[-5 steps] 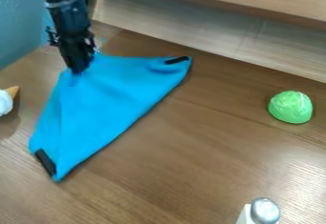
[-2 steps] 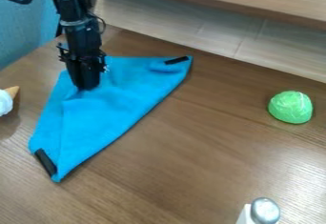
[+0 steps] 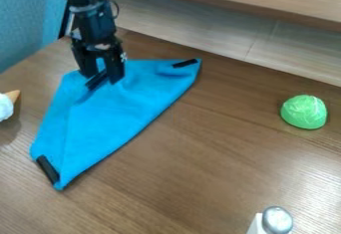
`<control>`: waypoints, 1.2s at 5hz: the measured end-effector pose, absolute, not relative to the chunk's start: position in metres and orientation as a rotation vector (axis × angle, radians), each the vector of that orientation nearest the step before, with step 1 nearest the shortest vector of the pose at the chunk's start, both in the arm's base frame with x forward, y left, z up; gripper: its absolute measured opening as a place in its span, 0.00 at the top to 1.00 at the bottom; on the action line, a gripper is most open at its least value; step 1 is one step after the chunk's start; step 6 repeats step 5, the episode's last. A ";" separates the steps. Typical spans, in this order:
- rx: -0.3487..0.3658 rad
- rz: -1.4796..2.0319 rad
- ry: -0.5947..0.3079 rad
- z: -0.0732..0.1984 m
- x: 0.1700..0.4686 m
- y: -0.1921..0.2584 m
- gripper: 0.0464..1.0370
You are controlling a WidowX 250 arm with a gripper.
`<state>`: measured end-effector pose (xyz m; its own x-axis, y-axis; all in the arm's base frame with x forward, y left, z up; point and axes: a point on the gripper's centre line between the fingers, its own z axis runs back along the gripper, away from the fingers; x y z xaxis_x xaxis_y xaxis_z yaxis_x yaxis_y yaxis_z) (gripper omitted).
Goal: Fold the cloth from the right to the left
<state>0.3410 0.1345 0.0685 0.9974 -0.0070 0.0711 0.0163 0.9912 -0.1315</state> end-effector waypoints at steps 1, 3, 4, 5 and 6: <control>-0.126 -0.038 -0.105 0.088 0.345 0.123 0.03; -0.109 -0.093 -0.132 0.108 0.351 0.097 0.04; -0.113 -0.147 -0.122 0.108 0.357 0.069 0.04; -0.119 -0.191 -0.115 0.105 0.357 0.044 0.04; -0.119 -0.191 -0.115 0.105 0.357 0.044 0.04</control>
